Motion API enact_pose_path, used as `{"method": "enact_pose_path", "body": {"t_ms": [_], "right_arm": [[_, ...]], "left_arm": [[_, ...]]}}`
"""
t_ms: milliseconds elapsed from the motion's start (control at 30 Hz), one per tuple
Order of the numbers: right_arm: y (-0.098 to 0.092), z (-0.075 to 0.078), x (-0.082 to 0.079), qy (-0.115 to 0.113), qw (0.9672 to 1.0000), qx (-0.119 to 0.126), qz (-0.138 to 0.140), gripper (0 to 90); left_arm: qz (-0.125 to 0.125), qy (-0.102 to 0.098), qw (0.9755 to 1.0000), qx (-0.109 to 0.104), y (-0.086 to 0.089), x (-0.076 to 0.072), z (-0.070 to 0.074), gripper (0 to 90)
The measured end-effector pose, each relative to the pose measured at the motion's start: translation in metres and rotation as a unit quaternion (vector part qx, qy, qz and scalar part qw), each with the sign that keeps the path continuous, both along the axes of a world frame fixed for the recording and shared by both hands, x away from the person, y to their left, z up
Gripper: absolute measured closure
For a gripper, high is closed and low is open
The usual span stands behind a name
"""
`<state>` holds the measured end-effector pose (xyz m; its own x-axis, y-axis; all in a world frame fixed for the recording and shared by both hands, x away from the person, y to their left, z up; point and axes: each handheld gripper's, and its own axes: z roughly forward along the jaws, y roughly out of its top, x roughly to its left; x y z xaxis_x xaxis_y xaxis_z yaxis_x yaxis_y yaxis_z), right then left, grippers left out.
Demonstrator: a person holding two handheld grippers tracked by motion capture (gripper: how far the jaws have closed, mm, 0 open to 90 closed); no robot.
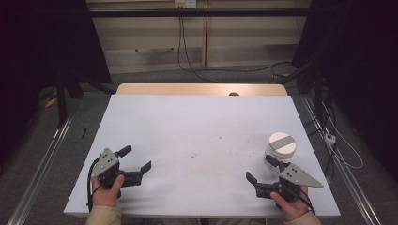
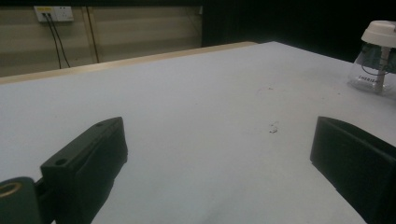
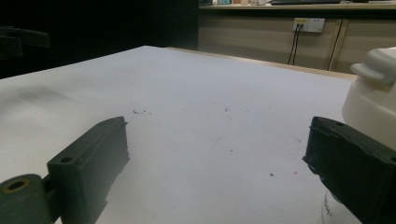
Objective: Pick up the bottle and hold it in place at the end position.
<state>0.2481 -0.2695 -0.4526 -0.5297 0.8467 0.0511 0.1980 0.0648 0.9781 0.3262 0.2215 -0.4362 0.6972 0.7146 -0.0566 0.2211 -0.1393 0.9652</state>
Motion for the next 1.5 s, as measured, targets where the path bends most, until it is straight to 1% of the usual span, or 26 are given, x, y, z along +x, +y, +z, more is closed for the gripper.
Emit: {"method": "enact_pose_path", "body": {"t_ms": [33, 133, 167, 433, 533, 733, 1067, 1233, 1333, 1367, 1400, 1433, 1467, 1500], "right_arm": [[-0.001, 0.0, 0.0, 0.002, 1.0, 0.003, -0.002, 5.8], [-0.002, 0.0, 0.0, 0.002, 1.0, 0.001, -0.002, 5.8], [-0.002, 0.0, 0.0, 0.003, 1.0, 0.002, -0.003, 5.8], [-0.005, 0.0, -0.003, 0.003, 1.0, 0.002, -0.006, 5.9], [-0.008, 0.001, -0.005, 0.003, 0.9999, 0.005, -0.011, 6.0], [-0.011, 0.001, -0.007, 0.004, 0.9998, 0.003, -0.017, 6.0], [-0.016, 0.002, -0.012, 0.005, 0.9996, 0.003, -0.028, 7.2], [-0.017, 0.002, -0.012, 0.004, 0.9996, 0.002, -0.028, 7.2], [-0.015, 0.005, -0.013, 0.004, 0.9998, 0.0, -0.021, 7.3], [-0.014, 0.01, -0.014, 0.005, 0.9999, 0.003, -0.012, 7.4], [-0.014, 0.013, -0.015, 0.0, 0.9999, -0.005, -0.016, 7.6], [-0.014, 0.016, -0.015, -0.003, 0.9998, -0.005, -0.017, 7.6], [-0.014, 0.02, -0.014, -0.002, 0.9999, 0.004, -0.016, 7.4], [-0.014, 0.02, -0.014, -0.002, 0.9999, 0.004, -0.016, 7.4]], "left_arm": [[-0.001, 0.001, 1.0, 0.001, -0.001, 0.0, 0.0, 3.5], [-0.004, 0.002, 1.0, 0.0, -0.002, 0.001, -0.001, 3.5], [-0.005, 0.002, 1.0, 0.003, -0.002, 0.001, -0.001, 3.5], [-0.007, 0.0, 1.0, -0.002, -0.003, 0.001, -0.001, 3.5], [-0.01, -0.001, 0.9999, -0.004, -0.003, 0.001, -0.001, 3.5], [-0.014, -0.002, 0.9999, -0.006, -0.005, 0.001, -0.001, 3.5], [-0.016, -0.003, 0.9999, -0.005, -0.006, 0.001, -0.001, 3.5], [-0.018, -0.001, 0.9998, -0.004, -0.007, 0.002, -0.001, 3.5], [-0.017, -0.001, 0.9998, -0.004, -0.007, 0.002, -0.001, 3.5], [-0.017, -0.001, 0.9998, -0.005, -0.007, 0.002, -0.001, 3.5], [-0.016, -0.001, 0.9999, -0.004, -0.007, 0.002, -0.001, 3.5], [-0.016, 0.0, 0.9999, -0.003, -0.007, 0.002, -0.001, 3.5], [-0.015, 0.002, 0.9999, -0.004, -0.007, 0.002, -0.002, 3.5], [-0.015, 0.002, 0.9999, -0.005, -0.007, 0.002, -0.002, 3.5]]}}
